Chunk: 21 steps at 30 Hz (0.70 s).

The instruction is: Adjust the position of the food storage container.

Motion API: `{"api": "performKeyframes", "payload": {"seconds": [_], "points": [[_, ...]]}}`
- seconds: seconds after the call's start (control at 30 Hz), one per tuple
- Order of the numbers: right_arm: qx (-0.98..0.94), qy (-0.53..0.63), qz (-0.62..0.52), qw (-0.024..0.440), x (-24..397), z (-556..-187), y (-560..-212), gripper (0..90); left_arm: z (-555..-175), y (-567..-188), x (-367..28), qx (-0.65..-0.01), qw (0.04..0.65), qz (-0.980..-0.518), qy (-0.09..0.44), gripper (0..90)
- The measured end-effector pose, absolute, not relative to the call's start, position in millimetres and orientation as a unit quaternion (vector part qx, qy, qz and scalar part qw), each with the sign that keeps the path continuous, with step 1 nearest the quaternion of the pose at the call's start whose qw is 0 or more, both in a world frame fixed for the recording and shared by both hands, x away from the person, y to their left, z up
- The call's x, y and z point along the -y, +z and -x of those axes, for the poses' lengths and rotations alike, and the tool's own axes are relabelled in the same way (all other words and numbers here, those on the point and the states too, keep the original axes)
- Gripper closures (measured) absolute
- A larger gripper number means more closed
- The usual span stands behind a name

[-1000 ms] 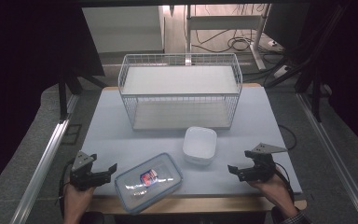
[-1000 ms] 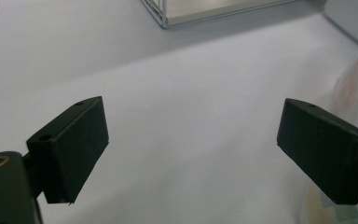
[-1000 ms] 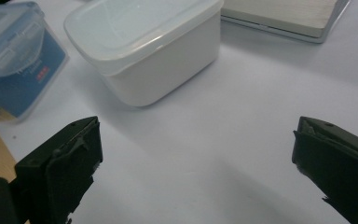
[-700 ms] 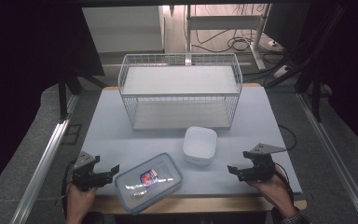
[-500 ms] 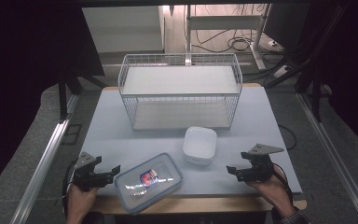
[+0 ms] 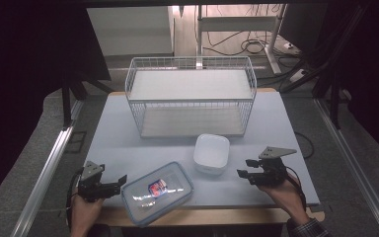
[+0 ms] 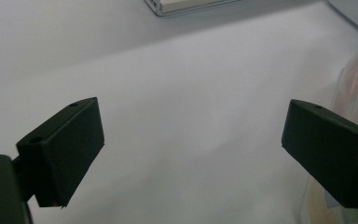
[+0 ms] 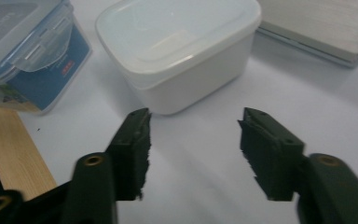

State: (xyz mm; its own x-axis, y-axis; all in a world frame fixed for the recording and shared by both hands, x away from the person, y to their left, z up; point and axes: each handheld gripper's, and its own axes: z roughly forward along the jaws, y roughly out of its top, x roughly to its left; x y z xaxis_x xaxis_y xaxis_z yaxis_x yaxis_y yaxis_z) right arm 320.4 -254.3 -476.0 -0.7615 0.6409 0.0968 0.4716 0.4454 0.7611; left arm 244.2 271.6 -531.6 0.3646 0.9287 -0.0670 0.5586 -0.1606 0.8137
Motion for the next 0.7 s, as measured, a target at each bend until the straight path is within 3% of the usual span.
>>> {"api": "performKeyframes", "payload": {"seconds": [0.27,0.4,0.7], "points": [[-0.867,0.392,-0.285,0.116,231.5,-330.2,-461.4,76.3,-244.9,-533.2,-270.2,-0.513,0.385,-0.730,0.235,5.2],[-0.869,0.397,-0.274,0.108,218.1,-340.7,-452.2,85.9,-245.6,-534.5,-270.2,-0.512,0.382,-0.734,0.231,5.4],[-0.881,0.396,-0.237,0.104,177.2,-364.4,-445.2,87.0,-246.0,-535.7,-269.7,-0.512,0.380,-0.735,0.231,5.5]]}}
